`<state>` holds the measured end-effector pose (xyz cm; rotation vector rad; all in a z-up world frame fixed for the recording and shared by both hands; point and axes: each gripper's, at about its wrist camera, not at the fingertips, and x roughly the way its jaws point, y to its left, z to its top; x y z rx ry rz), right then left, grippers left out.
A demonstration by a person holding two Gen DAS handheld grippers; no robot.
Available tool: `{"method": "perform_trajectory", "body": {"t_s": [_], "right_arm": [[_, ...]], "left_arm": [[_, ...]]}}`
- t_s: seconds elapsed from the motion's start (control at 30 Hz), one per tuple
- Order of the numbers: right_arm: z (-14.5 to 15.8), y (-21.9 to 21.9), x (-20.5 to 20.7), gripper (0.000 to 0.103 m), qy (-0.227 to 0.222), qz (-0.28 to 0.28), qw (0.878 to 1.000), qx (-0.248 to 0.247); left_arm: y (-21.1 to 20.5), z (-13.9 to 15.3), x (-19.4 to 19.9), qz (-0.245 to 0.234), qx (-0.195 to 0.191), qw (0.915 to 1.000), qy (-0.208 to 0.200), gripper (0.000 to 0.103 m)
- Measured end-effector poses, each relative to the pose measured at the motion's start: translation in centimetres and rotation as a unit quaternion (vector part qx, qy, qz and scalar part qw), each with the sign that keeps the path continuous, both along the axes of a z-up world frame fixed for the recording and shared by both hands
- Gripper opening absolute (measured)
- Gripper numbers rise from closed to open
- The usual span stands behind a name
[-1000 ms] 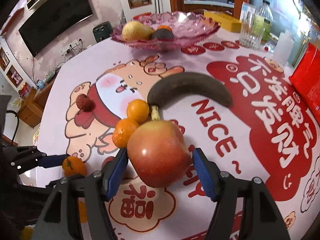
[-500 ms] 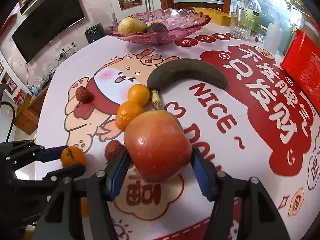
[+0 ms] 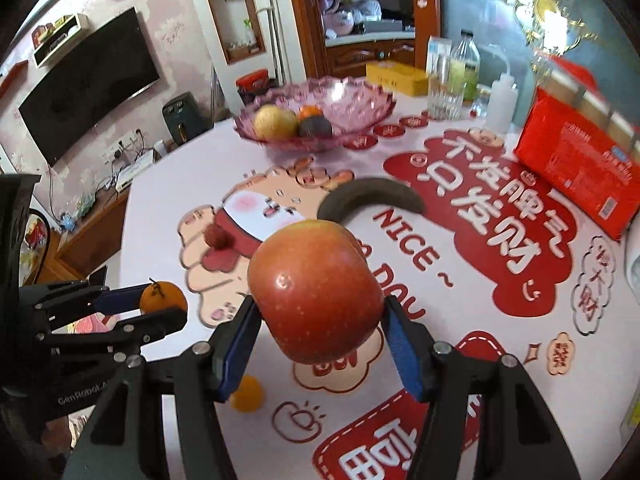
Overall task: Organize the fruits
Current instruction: 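Grasp an orange with the left gripper while the right grasps the red apple, then lift the orange and apple and carry both over the pink bowl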
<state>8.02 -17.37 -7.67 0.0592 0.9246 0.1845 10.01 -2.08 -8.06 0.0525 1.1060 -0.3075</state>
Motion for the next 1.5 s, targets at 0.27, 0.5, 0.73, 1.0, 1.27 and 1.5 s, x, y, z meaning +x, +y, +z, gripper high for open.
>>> {"method": "perform_trajectory", "body": {"t_s": [0.27, 0.5, 0.73, 1.0, 1.27, 1.5], "right_arm": [[7.8, 1.6, -2.0, 0.062, -0.059, -0.017, 0.998, -0.014], [12.6, 2.4, -1.3, 0.062, -0.087, -0.044, 0.995, 0.0], [17.4, 3.8, 2.3, 0.062, -0.121, -0.077, 0.989, -0.032], [23.2, 5.2, 9.3, 0.062, -0.165, -0.131, 0.976, -0.062], [22.2, 6.1, 16.4, 0.062, -0.131, -0.164, 0.976, -0.063], [17.6, 6.5, 22.6, 0.062, -0.066, -0.175, 0.98, -0.071]], "left_arm": [[2.1, 9.2, -0.4, -0.005, -0.015, 0.9981, -0.059, 0.036], [4.4, 14.6, 1.2, -0.023, -0.012, 0.9935, -0.11, 0.036], [6.8, 19.1, 7.6, -0.046, -0.01, 0.9873, -0.152, 0.036], [8.6, 23.0, 16.7, -0.08, -0.007, 0.9773, -0.196, 0.036], [8.8, 21.7, 24.7, -0.101, -0.02, 0.9778, -0.183, 0.036], [7.4, 16.5, 30.4, -0.113, -0.012, 0.983, -0.144, 0.036]]}}
